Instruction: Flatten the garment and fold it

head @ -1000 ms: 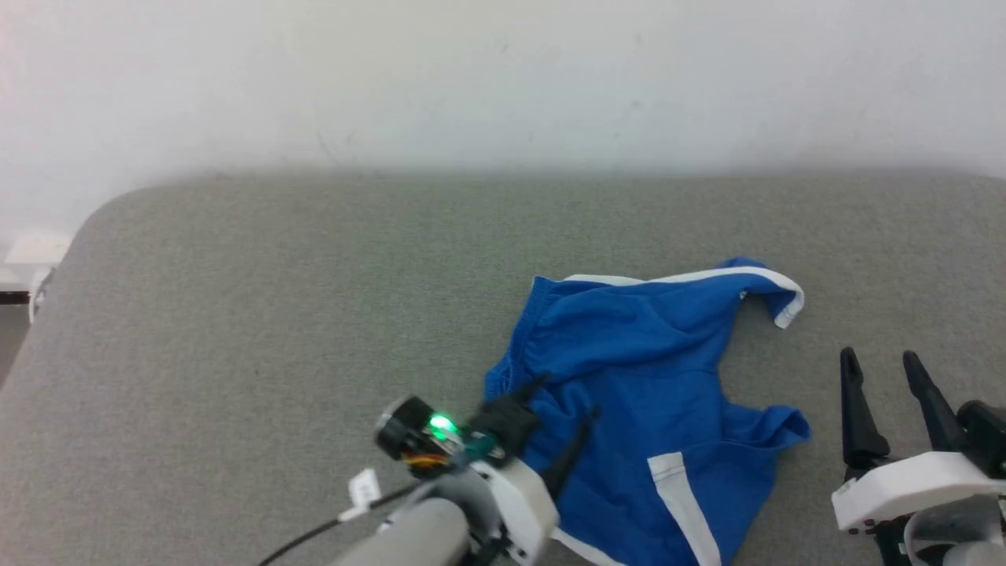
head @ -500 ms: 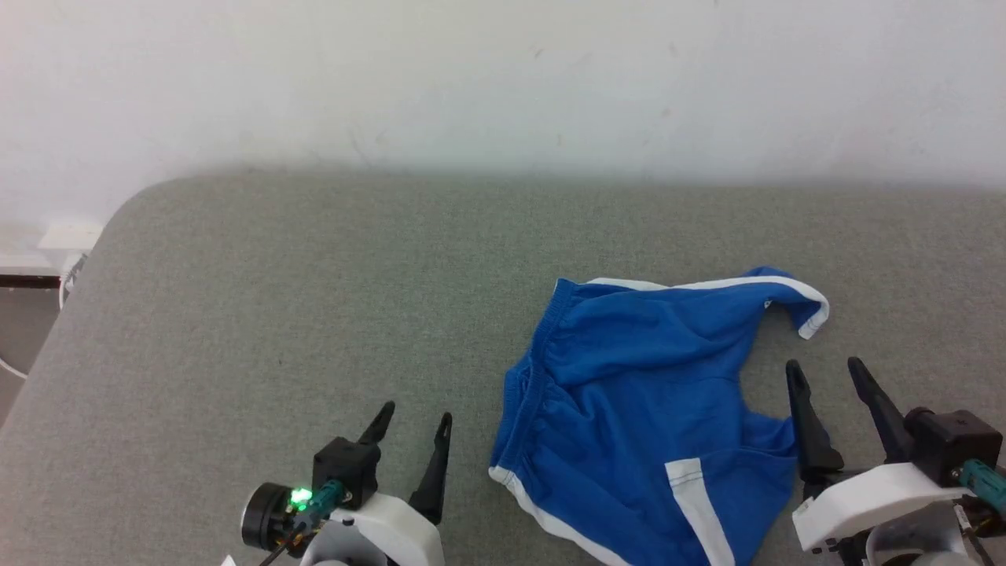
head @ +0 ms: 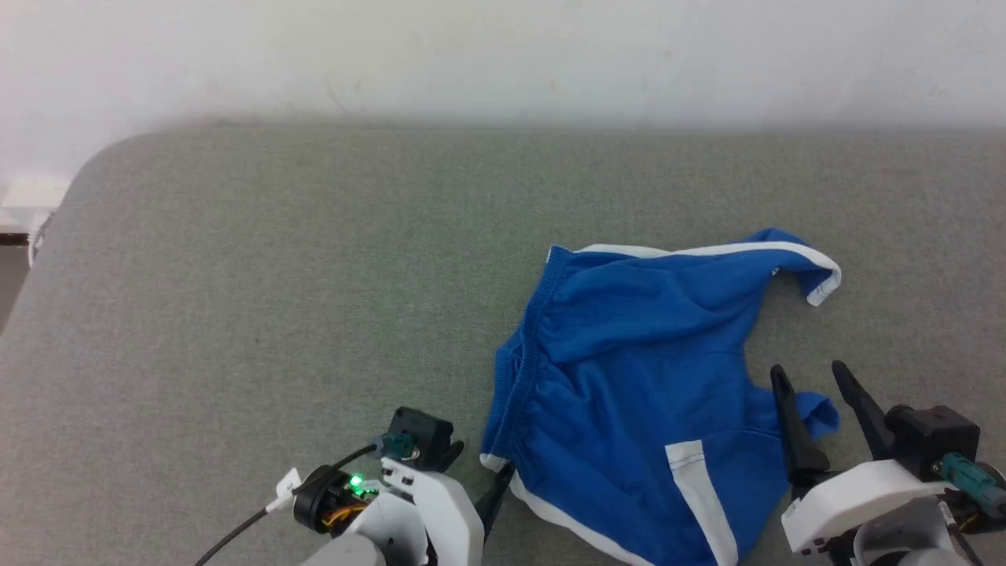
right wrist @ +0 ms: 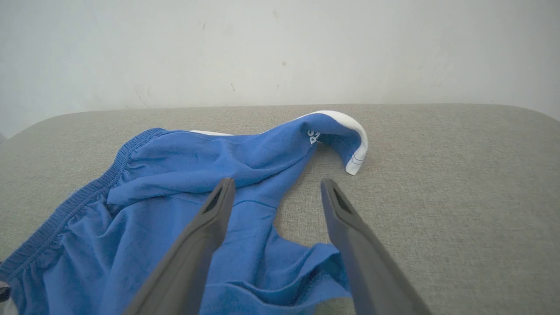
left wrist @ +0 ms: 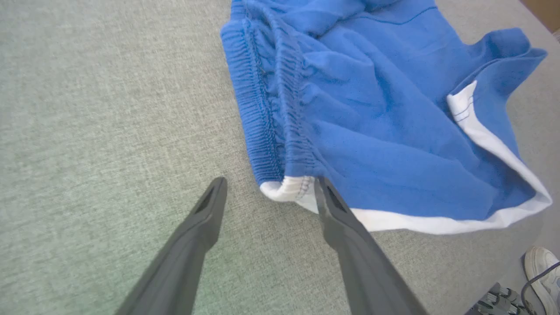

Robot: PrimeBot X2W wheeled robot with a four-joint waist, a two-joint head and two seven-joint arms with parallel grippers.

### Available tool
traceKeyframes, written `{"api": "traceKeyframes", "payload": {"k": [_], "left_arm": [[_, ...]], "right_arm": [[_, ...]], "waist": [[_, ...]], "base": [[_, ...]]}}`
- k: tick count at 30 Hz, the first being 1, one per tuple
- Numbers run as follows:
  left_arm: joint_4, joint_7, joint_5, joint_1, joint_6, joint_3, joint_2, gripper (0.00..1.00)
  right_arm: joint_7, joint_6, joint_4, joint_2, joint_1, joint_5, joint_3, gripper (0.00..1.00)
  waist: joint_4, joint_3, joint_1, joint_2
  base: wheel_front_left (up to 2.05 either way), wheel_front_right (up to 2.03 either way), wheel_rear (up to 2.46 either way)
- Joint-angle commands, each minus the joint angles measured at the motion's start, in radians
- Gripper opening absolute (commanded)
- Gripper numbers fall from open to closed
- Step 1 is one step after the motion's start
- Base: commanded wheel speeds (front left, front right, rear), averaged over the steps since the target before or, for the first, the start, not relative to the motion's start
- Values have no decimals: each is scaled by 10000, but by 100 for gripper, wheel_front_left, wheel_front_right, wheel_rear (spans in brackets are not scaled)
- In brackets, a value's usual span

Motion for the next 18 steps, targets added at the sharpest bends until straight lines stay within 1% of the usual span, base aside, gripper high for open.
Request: {"api": "traceKeyframes", "payload": {"k": [1,4,5,6,8,11,15,18], "left_arm": [[32,40,14,-144,-4,-33,60,100],[274,105,43,-300,-11,-82,-11,100],[379,46,19,-327,-51,-82,-63,81],[497,-39,6,-348,-82,-73,-105,0],[742,-227,-13,-379,-144,-48,-162,0],[1015,-751,14,-452,-61,156,-223,0],[1156,-1774,117,-600,146,567,-293,0],[1129,-2740,171,-683,438,1028,-356,0]], "right_arm": [[-42,-7,18,22,-113,-60,30,100],[-69,-7,99,22,-193,-80,52,100],[-80,-7,126,22,-210,-89,65,100],[-90,-7,155,22,-221,-96,80,100],[-110,-7,211,22,-238,-109,110,100],[-126,-7,302,22,-237,-129,121,100],[-151,-7,409,22,-230,-136,120,100],[-166,-7,464,22,-199,-131,144,100]], "waist": [[-133,180,-1,0],[-219,329,-1,0],[-241,358,-1,0],[-263,377,-1,0],[-298,387,-1,0],[-308,306,-1,0],[-211,71,-1,0],[-112,-123,-1,0]], "base": [[0,0,0],[0,0,0],[0,0,0],[0,0,0],[0,0,0],[0,0,0],[0,0,0],[0,0,0]]}}
